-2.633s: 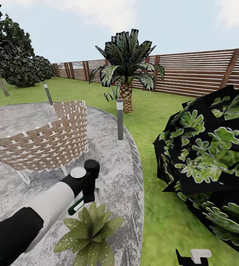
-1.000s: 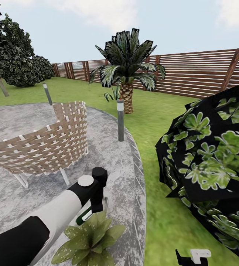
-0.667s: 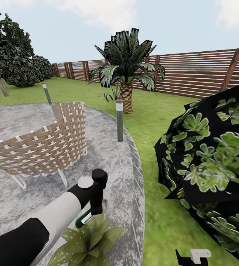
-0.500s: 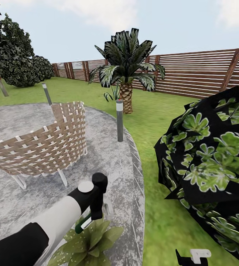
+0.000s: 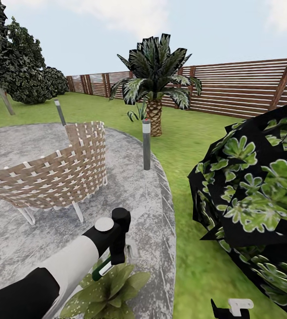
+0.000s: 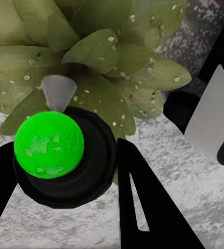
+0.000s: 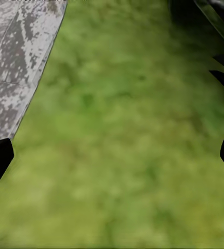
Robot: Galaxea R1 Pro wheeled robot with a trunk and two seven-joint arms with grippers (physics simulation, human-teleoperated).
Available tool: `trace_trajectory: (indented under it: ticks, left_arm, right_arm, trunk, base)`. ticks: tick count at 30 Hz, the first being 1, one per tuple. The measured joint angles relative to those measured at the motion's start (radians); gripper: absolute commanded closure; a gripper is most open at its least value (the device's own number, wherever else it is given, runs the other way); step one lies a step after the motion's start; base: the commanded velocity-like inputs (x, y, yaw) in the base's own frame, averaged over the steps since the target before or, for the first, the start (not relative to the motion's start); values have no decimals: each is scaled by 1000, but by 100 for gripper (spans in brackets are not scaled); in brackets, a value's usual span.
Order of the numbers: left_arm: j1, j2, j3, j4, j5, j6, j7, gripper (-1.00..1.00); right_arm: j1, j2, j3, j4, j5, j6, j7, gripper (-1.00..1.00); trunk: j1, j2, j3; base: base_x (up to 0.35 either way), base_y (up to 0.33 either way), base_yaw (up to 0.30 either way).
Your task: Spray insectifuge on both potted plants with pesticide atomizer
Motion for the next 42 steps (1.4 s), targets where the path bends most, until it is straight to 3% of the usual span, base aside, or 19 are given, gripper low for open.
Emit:
trace_trajectory:
  ticks: [31, 42]
  left_arm:
    - [19, -12, -2, -2, -1, -6, 1, 100]
    - [19, -12, -2, -3, -2, -6, 0, 100]
  right_arm:
    - [0, 0, 0, 0, -1, 0, 0, -100]
    - [0, 0, 0, 0, 0, 0, 0, -100]
  trunk:
    - [0, 0, 0]
    - [0, 0, 0]
  base:
    - [0, -51, 11]
    - [-101, -216, 228]
